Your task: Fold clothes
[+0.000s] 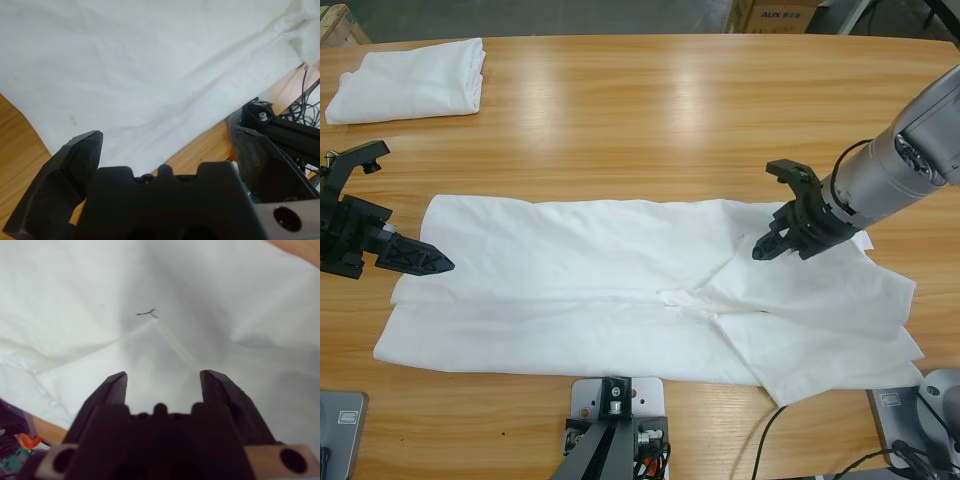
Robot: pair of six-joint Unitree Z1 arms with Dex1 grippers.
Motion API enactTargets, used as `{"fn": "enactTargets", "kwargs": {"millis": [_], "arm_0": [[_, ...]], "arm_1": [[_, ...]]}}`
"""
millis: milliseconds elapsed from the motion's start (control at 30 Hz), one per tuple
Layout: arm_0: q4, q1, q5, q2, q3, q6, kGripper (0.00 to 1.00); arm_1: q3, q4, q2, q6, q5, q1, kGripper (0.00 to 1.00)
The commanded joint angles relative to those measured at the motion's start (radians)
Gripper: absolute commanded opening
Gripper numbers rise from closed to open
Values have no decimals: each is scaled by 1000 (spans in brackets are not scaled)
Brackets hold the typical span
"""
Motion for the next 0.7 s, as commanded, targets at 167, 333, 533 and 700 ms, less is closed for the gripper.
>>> {"fn": "enactTargets", "kwargs": {"millis": [167,333,533,700], "arm_0": [[7,23,8,20,20,2,1000],[7,31,8,21,21,2,1000],[7,36,8,21,20,2,1000],[7,36,8,21,21,2,1000]], "arm_1": [[32,-34,77,14,18,8,629],[41,-42,59,-20,34,9,306],[41,-40,65,-33,47,8,0],[45,-44,61,-34,46,8,0]]}}
